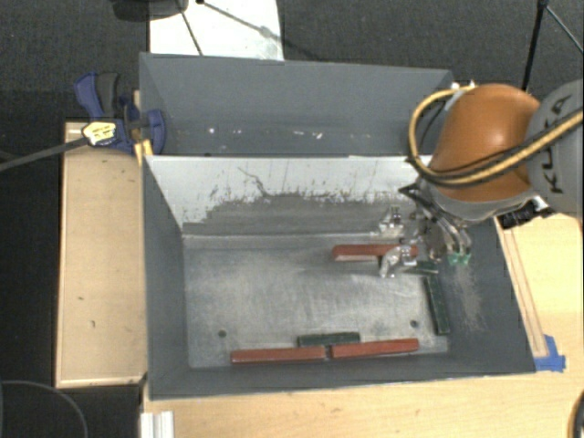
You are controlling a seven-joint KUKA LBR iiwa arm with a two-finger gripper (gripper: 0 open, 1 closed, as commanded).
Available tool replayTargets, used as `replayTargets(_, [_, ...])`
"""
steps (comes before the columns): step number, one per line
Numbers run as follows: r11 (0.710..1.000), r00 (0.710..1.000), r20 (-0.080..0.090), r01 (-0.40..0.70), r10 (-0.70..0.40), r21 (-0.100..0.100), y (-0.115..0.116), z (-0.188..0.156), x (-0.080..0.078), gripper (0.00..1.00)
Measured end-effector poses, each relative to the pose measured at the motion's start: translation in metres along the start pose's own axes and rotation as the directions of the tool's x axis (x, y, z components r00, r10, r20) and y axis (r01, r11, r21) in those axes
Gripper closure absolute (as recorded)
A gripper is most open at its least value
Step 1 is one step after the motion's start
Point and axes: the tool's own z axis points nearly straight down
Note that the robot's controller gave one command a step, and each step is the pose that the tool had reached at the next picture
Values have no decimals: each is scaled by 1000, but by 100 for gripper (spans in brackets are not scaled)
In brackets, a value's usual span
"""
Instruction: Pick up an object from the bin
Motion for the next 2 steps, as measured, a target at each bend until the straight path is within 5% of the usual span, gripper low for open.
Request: replayTargets(2, [1000, 1000, -2, -4, 4, 0, 0, -31, -8, 100])
